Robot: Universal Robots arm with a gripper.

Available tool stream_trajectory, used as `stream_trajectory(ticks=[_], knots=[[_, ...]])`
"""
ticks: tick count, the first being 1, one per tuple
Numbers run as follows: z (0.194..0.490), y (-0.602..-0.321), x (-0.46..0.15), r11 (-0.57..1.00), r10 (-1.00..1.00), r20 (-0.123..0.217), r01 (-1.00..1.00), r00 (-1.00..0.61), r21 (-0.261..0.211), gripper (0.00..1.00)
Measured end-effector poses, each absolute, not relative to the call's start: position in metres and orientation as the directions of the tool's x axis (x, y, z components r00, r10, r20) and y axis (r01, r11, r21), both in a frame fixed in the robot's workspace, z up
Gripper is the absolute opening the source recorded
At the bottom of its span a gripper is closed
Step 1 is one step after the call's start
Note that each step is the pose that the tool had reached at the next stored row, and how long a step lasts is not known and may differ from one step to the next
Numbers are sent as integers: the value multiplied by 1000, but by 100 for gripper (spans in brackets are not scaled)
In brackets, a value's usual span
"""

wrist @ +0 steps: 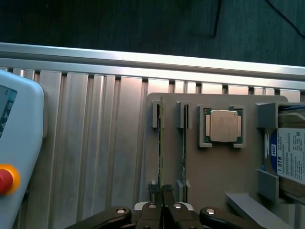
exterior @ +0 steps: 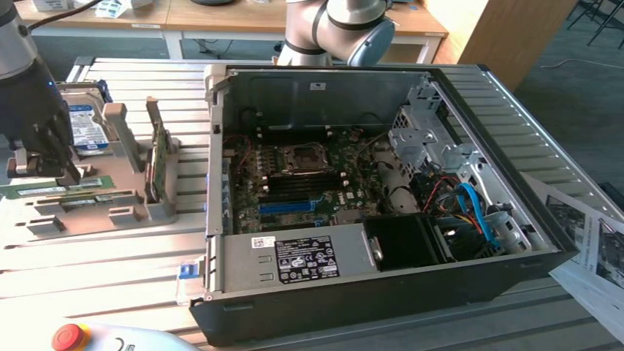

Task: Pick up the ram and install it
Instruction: 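Pick up the ram and move it above insertion slot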

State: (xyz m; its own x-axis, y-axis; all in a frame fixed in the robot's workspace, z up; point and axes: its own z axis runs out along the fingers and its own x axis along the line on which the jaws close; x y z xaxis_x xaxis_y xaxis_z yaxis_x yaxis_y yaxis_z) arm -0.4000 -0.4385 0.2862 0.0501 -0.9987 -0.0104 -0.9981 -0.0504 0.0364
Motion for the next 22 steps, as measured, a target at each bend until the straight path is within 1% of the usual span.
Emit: stream_trajectory(ticks=[22], knots=[[341, -438, -400, -50, -999, 13, -998, 50, 38, 12]])
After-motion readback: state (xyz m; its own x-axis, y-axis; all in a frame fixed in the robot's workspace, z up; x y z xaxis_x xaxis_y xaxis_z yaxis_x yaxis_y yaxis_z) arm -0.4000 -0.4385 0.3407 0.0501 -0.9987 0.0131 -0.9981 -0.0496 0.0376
